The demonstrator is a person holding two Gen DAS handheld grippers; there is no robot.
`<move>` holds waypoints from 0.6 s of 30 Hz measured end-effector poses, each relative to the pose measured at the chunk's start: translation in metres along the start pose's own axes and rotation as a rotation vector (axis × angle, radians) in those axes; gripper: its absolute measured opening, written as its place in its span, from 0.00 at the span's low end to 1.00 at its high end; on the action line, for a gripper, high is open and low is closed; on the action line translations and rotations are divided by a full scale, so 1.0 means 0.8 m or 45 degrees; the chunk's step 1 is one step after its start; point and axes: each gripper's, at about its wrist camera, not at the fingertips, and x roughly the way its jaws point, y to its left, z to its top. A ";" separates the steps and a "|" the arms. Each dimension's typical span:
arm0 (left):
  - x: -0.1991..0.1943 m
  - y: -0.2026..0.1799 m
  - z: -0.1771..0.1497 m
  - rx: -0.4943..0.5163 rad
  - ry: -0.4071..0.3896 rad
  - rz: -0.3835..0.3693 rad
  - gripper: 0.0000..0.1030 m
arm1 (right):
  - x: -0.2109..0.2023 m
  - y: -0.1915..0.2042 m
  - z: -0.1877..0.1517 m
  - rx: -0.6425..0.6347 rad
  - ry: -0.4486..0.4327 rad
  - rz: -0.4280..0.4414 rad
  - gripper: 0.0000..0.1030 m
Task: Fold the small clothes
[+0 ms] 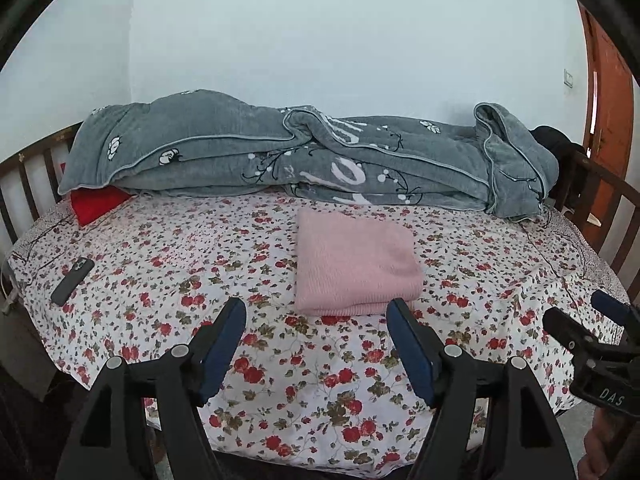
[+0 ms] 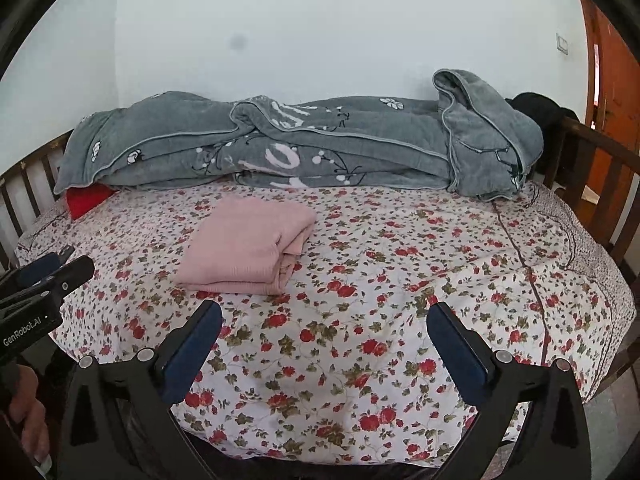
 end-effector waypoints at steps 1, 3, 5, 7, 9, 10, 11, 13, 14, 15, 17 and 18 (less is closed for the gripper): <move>0.000 0.000 0.000 0.001 -0.001 0.000 0.69 | 0.000 0.002 0.000 -0.007 0.000 -0.002 0.98; 0.000 0.000 0.000 -0.001 0.000 0.000 0.69 | 0.002 0.002 0.001 -0.005 0.005 0.006 0.98; 0.000 0.000 0.000 0.003 0.002 0.001 0.70 | 0.002 0.003 0.001 0.001 0.008 0.010 0.98; 0.000 0.000 -0.001 0.001 0.002 0.007 0.70 | 0.001 0.003 0.001 0.002 0.007 0.013 0.98; -0.002 0.000 -0.001 -0.006 0.001 0.004 0.70 | 0.000 0.004 0.000 -0.001 0.006 0.009 0.98; -0.002 0.000 -0.001 -0.008 -0.001 0.003 0.70 | 0.000 0.004 0.001 -0.002 0.005 0.006 0.98; -0.002 0.001 -0.001 -0.007 -0.003 0.004 0.70 | -0.001 0.004 0.001 -0.004 0.003 0.004 0.98; -0.003 0.000 -0.001 -0.003 -0.005 0.003 0.70 | -0.002 0.002 0.001 -0.003 0.002 -0.001 0.98; -0.003 0.000 0.000 0.000 -0.005 0.005 0.70 | -0.003 0.001 0.001 0.001 0.000 -0.002 0.98; -0.003 -0.001 0.000 -0.001 -0.004 0.007 0.70 | -0.004 0.000 0.002 0.005 0.000 0.000 0.98; -0.003 0.000 0.001 -0.001 -0.006 0.002 0.70 | -0.004 -0.001 0.002 0.005 -0.002 0.002 0.98; -0.003 -0.001 0.001 0.000 -0.007 0.001 0.70 | -0.005 -0.001 0.002 0.005 -0.001 -0.001 0.98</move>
